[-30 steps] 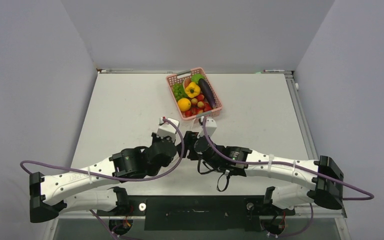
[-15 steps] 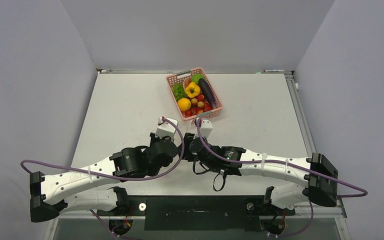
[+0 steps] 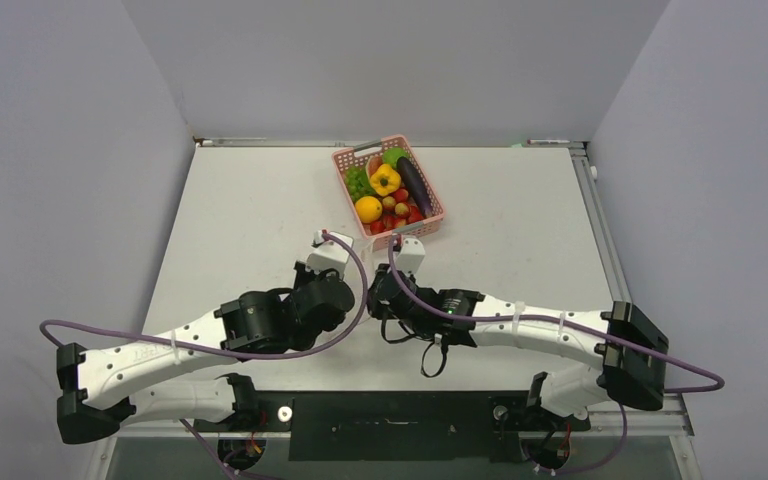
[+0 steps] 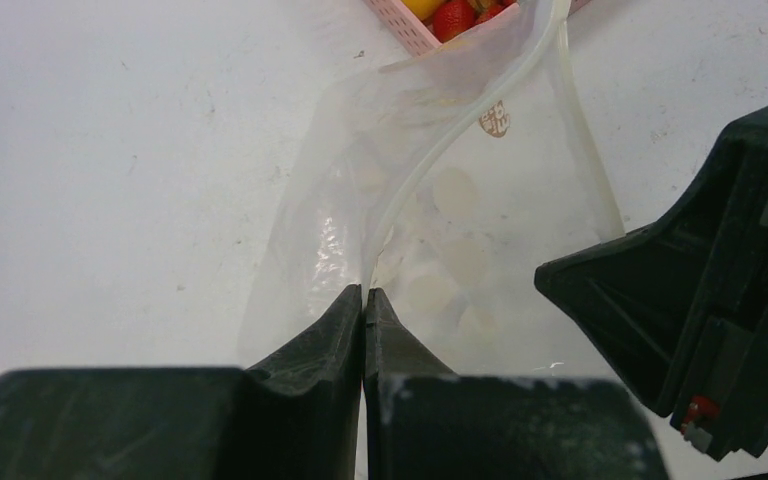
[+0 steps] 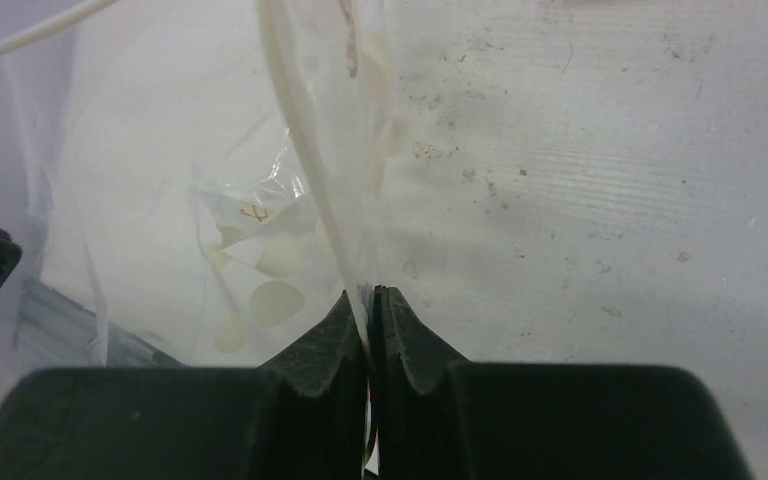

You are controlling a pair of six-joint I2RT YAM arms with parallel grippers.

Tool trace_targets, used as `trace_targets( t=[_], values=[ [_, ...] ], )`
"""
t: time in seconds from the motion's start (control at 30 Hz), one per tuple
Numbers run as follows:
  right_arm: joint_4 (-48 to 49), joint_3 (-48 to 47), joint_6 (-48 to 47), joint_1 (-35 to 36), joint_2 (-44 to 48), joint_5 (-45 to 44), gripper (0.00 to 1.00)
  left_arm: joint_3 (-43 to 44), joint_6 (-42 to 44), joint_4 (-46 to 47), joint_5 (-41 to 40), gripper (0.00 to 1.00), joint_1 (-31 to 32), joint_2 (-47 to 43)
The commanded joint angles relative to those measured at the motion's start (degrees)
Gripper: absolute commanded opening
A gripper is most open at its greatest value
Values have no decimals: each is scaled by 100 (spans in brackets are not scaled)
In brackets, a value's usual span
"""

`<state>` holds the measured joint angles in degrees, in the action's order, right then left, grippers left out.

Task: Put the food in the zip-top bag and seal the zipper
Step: Open the zipper of the food storage bag at the center of the board.

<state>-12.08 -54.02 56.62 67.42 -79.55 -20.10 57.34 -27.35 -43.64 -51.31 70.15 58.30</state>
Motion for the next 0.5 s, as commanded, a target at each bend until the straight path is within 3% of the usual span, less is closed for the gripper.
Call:
trace_targets(
  t=[0.0,0.47],
  values=[
    [151,20,-182,-192,-46,-71,5,367,99,-390,-387,0,7,-162],
    [765,292,-512,-543,-791,457,5,784,246,-1380,-960,0,-66,-331]
  ],
)
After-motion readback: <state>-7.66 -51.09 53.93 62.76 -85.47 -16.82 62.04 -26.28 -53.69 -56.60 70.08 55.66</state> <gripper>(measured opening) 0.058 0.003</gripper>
